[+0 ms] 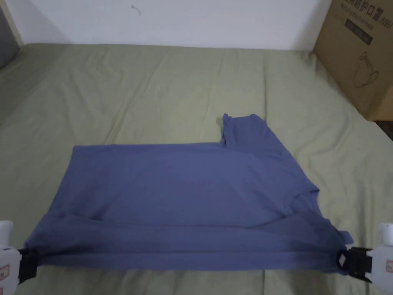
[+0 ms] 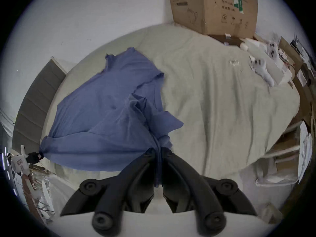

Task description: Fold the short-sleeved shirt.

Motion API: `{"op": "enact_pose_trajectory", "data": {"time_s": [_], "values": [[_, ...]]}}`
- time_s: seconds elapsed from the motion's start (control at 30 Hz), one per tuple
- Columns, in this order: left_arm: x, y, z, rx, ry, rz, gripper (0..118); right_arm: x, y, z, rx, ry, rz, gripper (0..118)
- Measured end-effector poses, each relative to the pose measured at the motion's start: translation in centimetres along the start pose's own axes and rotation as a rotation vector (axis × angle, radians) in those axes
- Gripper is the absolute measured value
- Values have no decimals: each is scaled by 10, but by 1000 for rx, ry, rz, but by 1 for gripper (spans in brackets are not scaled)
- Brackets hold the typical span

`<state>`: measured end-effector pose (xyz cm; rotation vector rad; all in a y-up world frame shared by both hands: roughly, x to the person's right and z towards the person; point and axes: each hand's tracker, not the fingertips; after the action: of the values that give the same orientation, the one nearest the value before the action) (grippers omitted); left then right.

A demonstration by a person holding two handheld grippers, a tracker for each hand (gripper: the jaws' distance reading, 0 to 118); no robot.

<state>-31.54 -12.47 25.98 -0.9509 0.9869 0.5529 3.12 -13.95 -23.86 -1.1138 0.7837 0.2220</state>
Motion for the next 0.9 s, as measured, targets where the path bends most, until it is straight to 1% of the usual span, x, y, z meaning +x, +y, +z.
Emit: {"op": "enact_pose_trajectory", "data": {"time_s": [0.1,0.17,0.2,0.23,0.27,0.3,0.33,0.37,0.4,0.47,0.53,0.57,0.6,0.63,0.67,0.7,0.73,0.8,0.9], "values": [[0,-21,-18,-84,69,-15,10,7,-25,-12,-85,-8,-8,6],[3,-28,-23,-79,64,-13,11,8,-29,-17,-109,-6,0,6],[5,-29,-24,-70,74,-12,17,8,-26,-14,-100,0,-2,9],[7,-27,-23,-63,79,-11,41,6,-23,-11,-95,-1,0,32],[8,-24,-22,-69,95,-11,69,5,-19,-10,-93,-14,5,60],[7,-22,-22,-69,131,-10,69,4,-16,-9,-90,-72,30,67],[6,-19,-19,-62,138,3,79,4,-14,-7,-79,-104,45,73],[4,-16,-14,-45,130,31,94,3,-11,-2,-55,-118,66,74],[4,-12,-6,-2,104,66,106,6,-6,-1,-49,-106,71,74],[5,-2,4,22,47,85,106,5,4,6,-17,-93,78,74],[12,8,11,55,37,63,106,-2,16,17,25,-79,84,74],[18,13,15,86,21,41,104,-5,22,19,56,-70,91,74],[24,18,19,115,-11,22,95,-9,27,20,87,-61,101,74],[29,23,20,130,-31,12,64,-13,31,21,102,-46,111,65],[35,28,18,127,-43,4,33,-15,35,16,117,-32,110,42],[41,33,14,118,-51,-15,6,-19,39,11,117,-35,104,4],[46,35,9,123,-37,-22,3,-22,43,6,120,-31,97,0],[54,43,-3,91,-73,-65,1,-26,52,-10,92,-1,117,0],[65,55,-16,88,-85,-51,0,-33,73,-27,88,-4,127,0]]}}
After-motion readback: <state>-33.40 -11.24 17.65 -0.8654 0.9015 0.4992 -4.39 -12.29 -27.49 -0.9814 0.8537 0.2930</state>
